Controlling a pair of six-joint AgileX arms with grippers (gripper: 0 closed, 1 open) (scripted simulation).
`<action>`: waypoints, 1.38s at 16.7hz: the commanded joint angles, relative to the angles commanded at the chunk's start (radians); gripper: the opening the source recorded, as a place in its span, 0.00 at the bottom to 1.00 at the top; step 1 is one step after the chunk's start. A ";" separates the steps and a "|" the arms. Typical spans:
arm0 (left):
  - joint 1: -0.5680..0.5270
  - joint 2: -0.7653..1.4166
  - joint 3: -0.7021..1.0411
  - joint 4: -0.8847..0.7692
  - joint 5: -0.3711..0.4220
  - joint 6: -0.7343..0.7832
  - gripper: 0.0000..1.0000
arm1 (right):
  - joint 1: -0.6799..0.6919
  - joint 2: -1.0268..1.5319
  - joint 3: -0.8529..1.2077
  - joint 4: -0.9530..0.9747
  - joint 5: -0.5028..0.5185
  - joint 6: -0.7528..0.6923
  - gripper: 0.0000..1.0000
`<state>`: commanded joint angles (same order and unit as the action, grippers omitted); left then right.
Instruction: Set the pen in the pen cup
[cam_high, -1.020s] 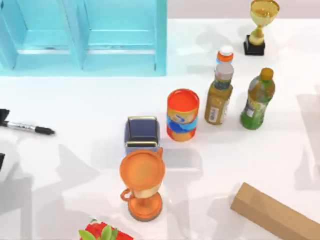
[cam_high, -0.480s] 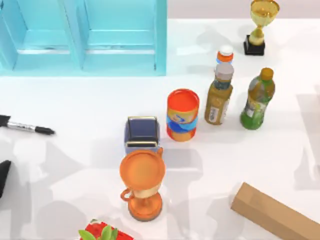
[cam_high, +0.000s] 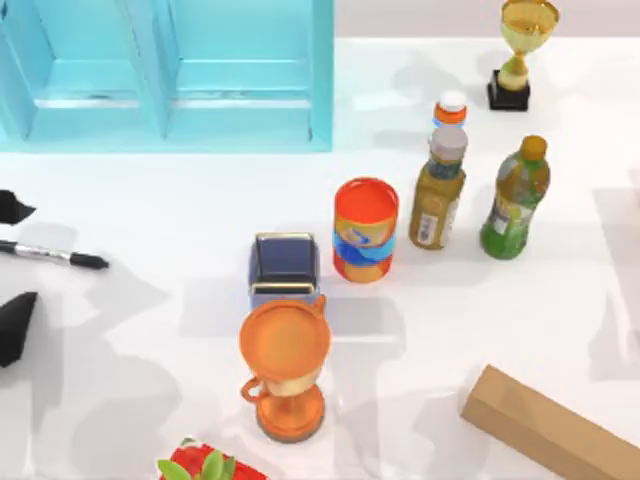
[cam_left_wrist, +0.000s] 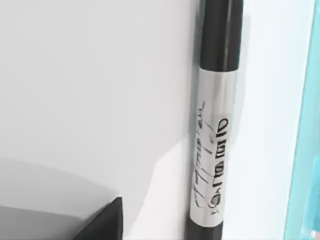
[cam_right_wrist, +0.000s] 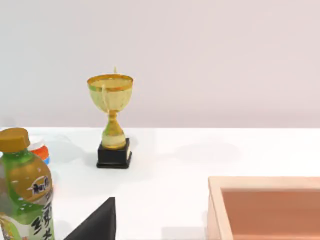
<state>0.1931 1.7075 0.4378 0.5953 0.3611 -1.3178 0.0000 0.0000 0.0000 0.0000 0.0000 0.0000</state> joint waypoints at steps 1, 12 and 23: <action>-0.013 0.057 0.027 0.029 -0.010 -0.007 1.00 | 0.000 0.000 0.000 0.000 0.000 0.000 1.00; -0.078 0.357 0.139 0.249 -0.059 -0.038 1.00 | 0.000 0.000 0.000 0.000 0.000 0.000 1.00; -0.078 0.357 0.139 0.249 -0.059 -0.038 0.17 | 0.000 0.000 0.000 0.000 0.000 0.000 1.00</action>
<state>0.1152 2.0649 0.5769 0.8444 0.3017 -1.3555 0.0000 0.0000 0.0000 0.0000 0.0000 0.0000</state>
